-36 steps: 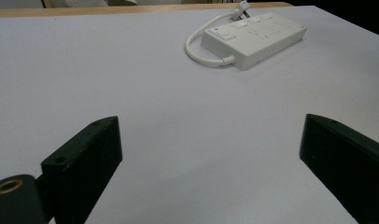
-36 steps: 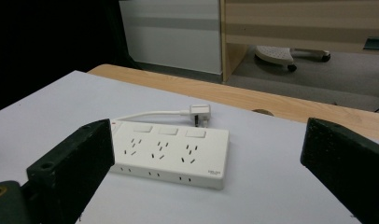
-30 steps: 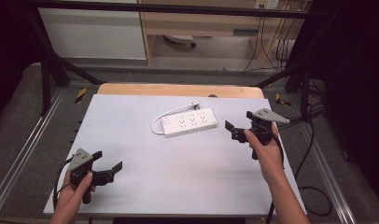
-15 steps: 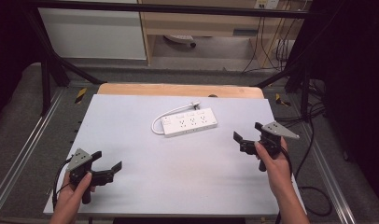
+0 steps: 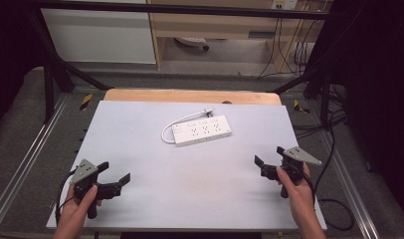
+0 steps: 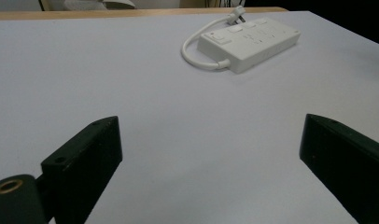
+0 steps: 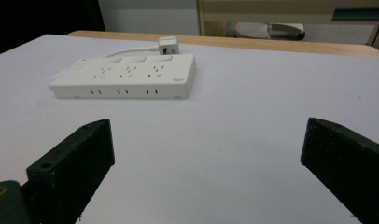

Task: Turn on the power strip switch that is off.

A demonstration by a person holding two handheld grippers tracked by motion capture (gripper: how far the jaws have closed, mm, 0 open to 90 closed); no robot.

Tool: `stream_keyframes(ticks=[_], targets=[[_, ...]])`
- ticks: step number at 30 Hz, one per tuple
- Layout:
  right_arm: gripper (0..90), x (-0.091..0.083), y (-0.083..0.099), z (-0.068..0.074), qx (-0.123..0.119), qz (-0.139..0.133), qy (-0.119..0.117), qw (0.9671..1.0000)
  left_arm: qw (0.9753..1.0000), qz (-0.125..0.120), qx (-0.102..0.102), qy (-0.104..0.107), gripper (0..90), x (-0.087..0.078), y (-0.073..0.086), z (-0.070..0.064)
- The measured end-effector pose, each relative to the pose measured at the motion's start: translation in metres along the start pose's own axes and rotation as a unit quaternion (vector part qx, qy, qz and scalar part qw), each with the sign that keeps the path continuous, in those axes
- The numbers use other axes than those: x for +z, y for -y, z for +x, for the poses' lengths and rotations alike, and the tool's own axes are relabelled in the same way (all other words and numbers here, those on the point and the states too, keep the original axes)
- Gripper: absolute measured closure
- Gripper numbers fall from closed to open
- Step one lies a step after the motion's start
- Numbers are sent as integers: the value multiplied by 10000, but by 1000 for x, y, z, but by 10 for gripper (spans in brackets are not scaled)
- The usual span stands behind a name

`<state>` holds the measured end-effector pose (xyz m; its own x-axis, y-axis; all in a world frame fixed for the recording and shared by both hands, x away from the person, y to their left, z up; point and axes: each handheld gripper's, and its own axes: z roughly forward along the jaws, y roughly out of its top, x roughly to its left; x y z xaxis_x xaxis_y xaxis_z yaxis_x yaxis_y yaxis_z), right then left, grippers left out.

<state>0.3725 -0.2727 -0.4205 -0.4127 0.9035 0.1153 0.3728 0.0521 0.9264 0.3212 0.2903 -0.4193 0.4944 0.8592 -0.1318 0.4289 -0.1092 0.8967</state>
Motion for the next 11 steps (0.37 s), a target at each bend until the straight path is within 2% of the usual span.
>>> stream_keyframes(ticks=[5, 11], targets=[[34, 2, 12, 1, 49, 170, -10, 9998, 10000, -7, -8, 3, 59, -1, 0, 0], [31, 12, 29, 10, -157, 698, -146, 9973, 10000, -11, -17, -5, 59, -1, 0, 0]])
